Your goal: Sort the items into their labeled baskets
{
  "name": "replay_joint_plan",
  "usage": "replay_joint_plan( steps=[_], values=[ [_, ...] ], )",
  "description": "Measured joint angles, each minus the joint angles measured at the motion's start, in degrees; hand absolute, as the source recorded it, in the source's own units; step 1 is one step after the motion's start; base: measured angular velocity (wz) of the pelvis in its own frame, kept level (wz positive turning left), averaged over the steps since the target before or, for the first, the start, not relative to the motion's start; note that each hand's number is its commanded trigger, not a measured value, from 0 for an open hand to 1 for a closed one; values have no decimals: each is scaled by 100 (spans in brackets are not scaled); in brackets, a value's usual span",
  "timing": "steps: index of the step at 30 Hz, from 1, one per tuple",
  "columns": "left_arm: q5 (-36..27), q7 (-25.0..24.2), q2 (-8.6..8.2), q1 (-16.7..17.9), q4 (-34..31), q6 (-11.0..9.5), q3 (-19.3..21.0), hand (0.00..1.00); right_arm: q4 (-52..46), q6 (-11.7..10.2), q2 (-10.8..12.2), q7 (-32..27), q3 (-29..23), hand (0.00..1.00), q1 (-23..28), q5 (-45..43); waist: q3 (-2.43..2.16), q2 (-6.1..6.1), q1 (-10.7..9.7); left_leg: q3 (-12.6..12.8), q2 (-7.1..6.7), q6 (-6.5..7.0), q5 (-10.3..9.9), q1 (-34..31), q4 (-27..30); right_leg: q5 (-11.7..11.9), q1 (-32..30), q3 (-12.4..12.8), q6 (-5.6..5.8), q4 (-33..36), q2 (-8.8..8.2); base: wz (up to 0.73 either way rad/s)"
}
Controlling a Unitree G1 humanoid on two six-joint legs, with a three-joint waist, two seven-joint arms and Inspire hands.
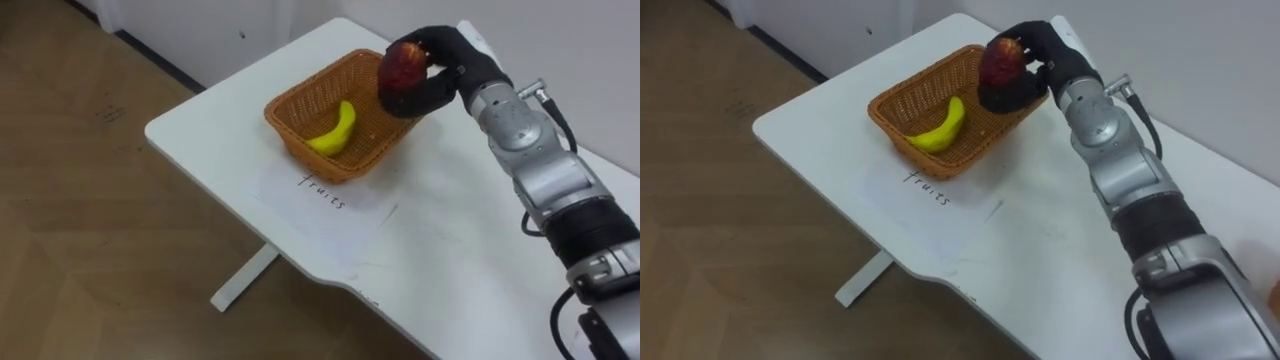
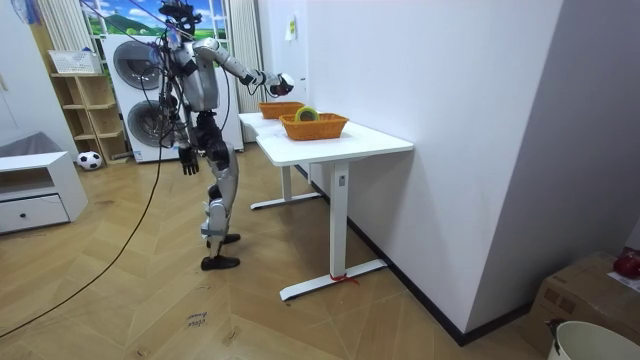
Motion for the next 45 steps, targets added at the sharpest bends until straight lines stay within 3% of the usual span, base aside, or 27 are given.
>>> replay_joint_plan(
  steps=[7, 18, 24, 33, 39, 45],
  values=[
    [4, 36, -6, 7, -57, 2, 1, 0, 216, 72, 1, 43, 26, 0, 1, -3, 9, 12, 121, -66, -32, 7, -5, -22, 4, 0, 6, -5, 0, 0, -7, 3],
    [6, 130, -5, 61, -57, 3, 56, 0, 216, 72, 3, 44, 27, 0, 5, -54, 13, 13, 166, -88, -73, 35, -17, 4, 21, 0, 36, -4, 1, 3, -39, 1],
    [9, 107, -6, 110, -47, 24, 55, 0, 221, 75, 5, 135, 78, 0, 17, -53, 45, -19, 171, -88, -73, 38, -20, 11, 10, -2, 42, 6, 4, -13, -34, 0],
    [7, 22, -6, 114, -34, 69, 57, 0, 221, 107, 5, 263, 147, 0, 183, -59, 38, -59, 246, -88, -71, 38, -21, -5, 6, -2, 15, 9, 3, -16, -32, 0],
    [1, 20, -1, 78, -31, 67, 60, 0, 220, 105, 4, 261, 146, 0, 183, -22, 28, -85, 199, -93, -74, 38, -21, -16, 20, -2, 20, -9, 3, -15, -35, 0],
    [4, -1, 4, -16, -51, 61, 62, 0, 132, 46, -25, 114, -68, 0, 175, -39, 18, -61, 29, -81, -84, 57, -39, -101, 143, -2, 1, 9, 4, -14, -39, 2]
  ],
)
